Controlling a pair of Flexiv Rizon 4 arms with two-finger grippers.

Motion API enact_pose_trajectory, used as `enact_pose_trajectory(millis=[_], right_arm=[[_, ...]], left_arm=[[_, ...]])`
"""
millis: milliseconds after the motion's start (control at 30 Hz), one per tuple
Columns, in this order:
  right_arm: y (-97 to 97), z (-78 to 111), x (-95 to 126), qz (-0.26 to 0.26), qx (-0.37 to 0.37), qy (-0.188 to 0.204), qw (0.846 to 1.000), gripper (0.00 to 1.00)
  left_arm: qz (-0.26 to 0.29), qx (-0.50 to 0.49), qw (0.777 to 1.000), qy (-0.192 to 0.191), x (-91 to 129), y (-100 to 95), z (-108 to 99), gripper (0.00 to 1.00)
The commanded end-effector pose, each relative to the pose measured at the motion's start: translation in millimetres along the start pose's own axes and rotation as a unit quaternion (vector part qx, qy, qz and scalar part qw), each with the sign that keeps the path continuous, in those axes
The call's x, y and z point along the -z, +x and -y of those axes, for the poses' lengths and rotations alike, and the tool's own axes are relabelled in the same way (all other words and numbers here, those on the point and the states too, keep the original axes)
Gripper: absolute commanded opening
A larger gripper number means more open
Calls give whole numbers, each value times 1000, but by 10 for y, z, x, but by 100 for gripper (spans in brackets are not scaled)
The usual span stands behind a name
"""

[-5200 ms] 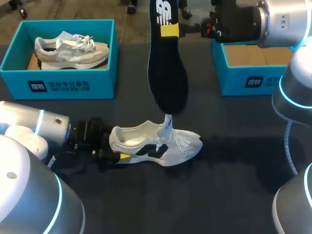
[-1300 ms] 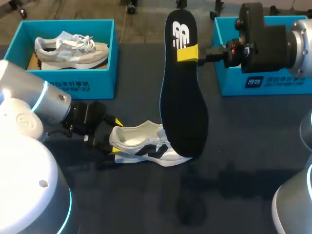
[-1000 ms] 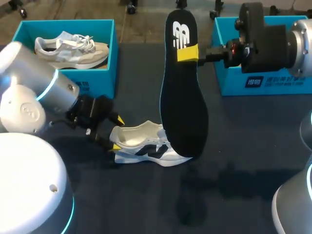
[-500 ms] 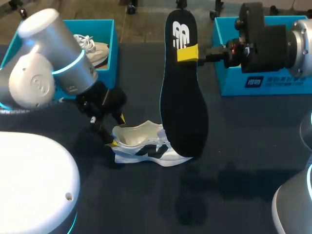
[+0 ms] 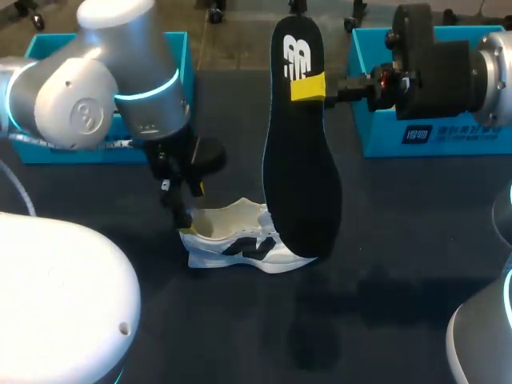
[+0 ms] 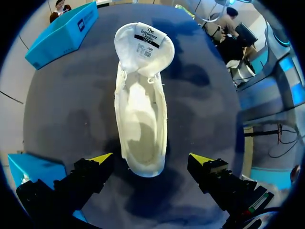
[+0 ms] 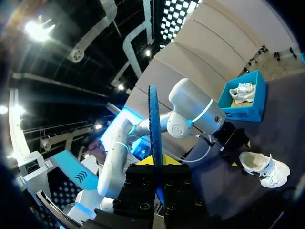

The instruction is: Take the shoe out of the shoebox, open the shoe tongue, remove and reinsert the insole, then place the shoe into the shoebox

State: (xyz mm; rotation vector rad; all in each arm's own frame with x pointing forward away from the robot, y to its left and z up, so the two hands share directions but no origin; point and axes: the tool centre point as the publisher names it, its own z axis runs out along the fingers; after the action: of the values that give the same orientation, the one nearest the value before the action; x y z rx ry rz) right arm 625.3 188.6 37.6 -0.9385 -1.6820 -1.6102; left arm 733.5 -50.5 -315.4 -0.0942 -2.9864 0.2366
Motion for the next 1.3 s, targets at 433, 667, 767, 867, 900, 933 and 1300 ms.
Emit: enact_pose_trajectory(millis=[433,667,767,867,900,933,1300], right_arm=[[-10,-7,-29,0,0,0,1000,0],[-10,-7,-29,0,0,0,1000,0],[-10,-7,-29,0,0,0,1000,0],[-10,-7,-29,0,0,0,1000,0],[-10,-7,-29,0,0,0,1000,0],[-10,-7,-29,0,0,0,1000,0],[-10,-7,-29,0,0,0,1000,0]], left_arm=[[26,17,999,-31,187,19,-14,100],[35,21,999,-31,67,-143,107,100],[39,21,999,-28,42,-196,181,100],[45,24,999,-19,27,-259,258,100],[49,24,998,-20,11,-279,293,100],[49,23,998,-20,-5,-302,325,100],[51,31,998,-15,-226,-599,575,100]])
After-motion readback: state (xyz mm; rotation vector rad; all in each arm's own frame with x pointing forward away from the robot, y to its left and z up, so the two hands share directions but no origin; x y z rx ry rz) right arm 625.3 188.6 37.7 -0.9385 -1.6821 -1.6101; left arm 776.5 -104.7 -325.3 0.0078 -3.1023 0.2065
